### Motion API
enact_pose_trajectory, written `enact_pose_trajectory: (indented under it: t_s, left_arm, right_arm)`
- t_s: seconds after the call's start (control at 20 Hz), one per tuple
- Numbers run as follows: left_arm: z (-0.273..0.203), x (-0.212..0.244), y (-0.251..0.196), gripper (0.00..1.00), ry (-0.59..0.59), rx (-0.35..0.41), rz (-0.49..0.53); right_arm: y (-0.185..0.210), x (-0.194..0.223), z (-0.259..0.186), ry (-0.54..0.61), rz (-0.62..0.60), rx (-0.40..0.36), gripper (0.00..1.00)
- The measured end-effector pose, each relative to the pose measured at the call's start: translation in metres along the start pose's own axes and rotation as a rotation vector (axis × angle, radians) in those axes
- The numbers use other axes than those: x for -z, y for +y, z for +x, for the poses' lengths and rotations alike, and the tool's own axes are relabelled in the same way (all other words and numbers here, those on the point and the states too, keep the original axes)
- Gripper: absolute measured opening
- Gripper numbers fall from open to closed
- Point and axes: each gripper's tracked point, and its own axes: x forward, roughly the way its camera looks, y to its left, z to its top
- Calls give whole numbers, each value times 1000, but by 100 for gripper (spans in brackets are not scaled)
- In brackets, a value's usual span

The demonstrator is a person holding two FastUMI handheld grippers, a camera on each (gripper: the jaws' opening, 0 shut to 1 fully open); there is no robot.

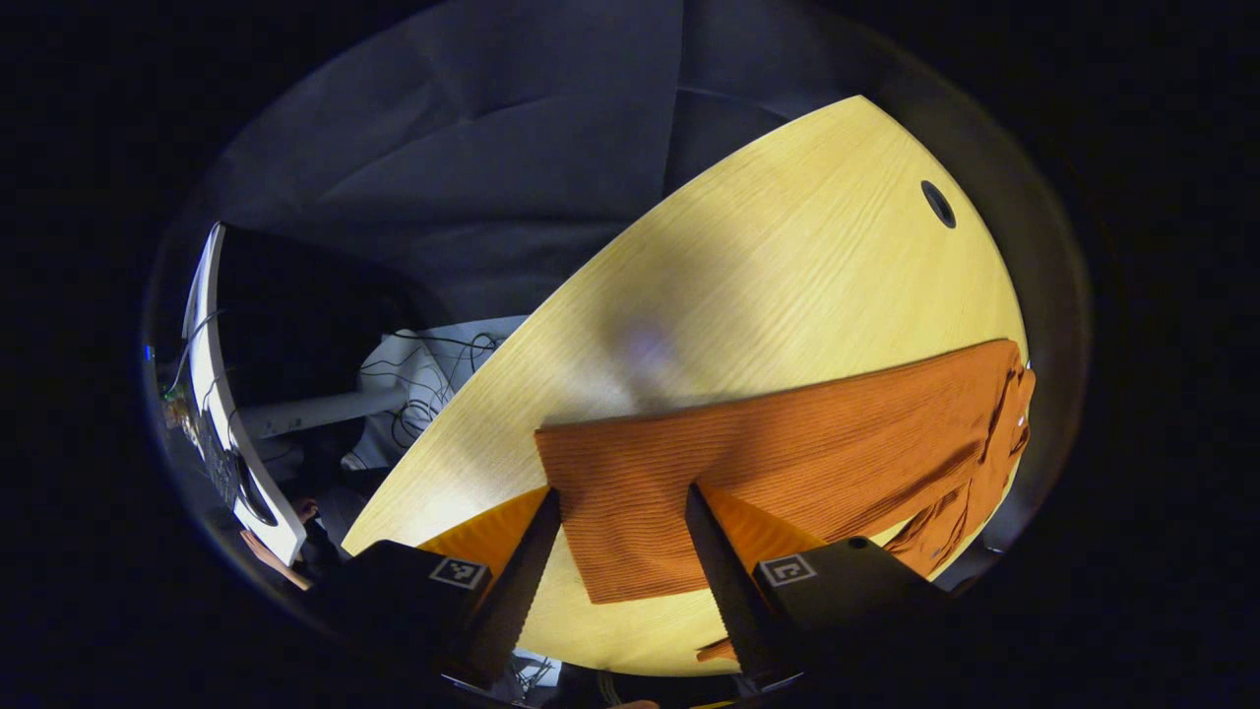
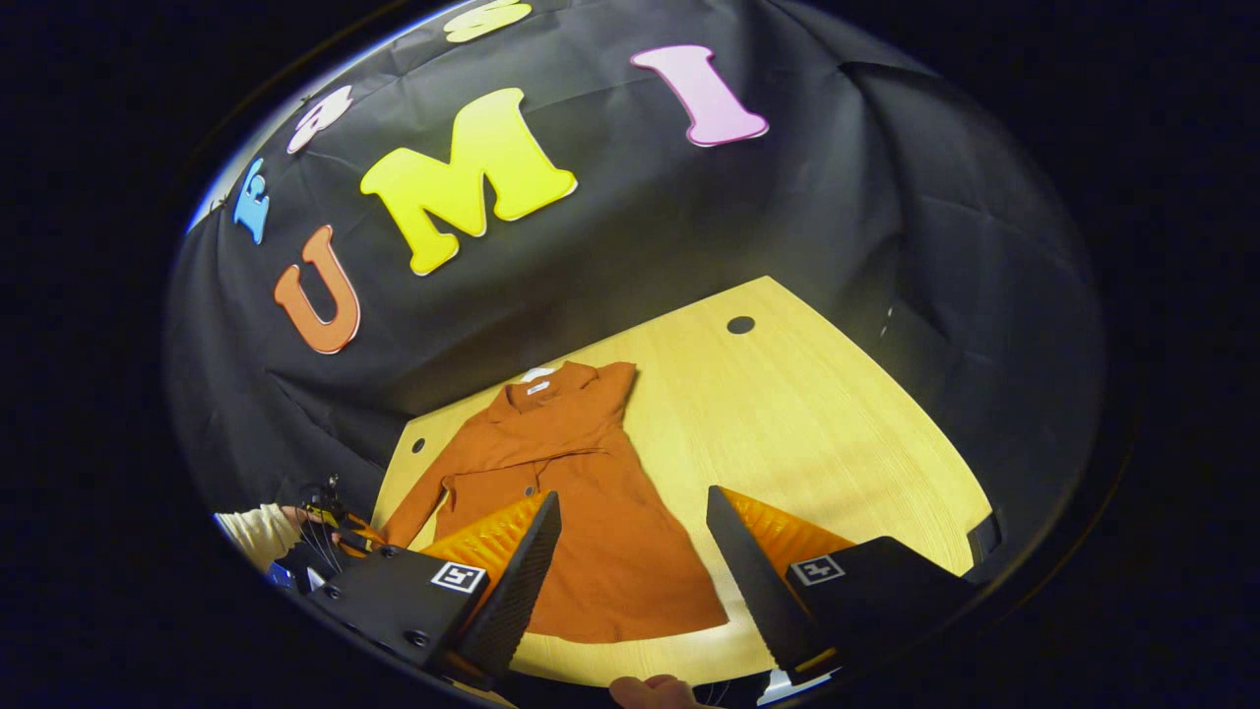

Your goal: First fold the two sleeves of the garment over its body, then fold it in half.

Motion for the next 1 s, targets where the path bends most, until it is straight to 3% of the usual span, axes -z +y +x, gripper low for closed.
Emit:
enact_pose_trajectory:
  t_s: [0.1,0.15,0.2,0.3,0.4,0.45,0.5,0.75,0.8,0.95,1.0]
  left_arm:
    - [0,1,-2,82,0,4,-25]
    - [-2,1,-6,75,-3,8,-35]
    - [1,0,-10,74,-4,12,-41]
    - [-2,-1,-13,50,-13,21,-46]
    - [-2,-4,-19,37,-25,43,-55]
    - [-2,-3,-21,18,-29,52,-55]
    - [-2,-3,-21,11,-31,43,-43]
    - [-25,-8,-46,5,-107,72,54]
    - [-34,-10,-59,4,-128,90,72]
    - [-76,-18,-107,3,-211,129,142]
    - [-90,-22,-129,4,-250,143,175]
  right_arm:
    - [-12,2,-7,7,65,7,91]
    - [-20,2,-9,7,86,16,96]
    - [-26,0,-12,3,95,22,96]
    - [-33,-4,-20,-12,83,37,96]
    - [-43,-8,-24,-18,74,48,90]
    - [-52,-9,-29,-16,80,50,96]
    - [-55,-11,-30,-14,87,48,96]
    - [-71,-9,-22,3,99,49,96]
    - [-73,-9,-19,6,105,45,90]
    - [-82,-9,-13,20,122,32,90]
    - [-85,-9,-12,21,119,31,96]
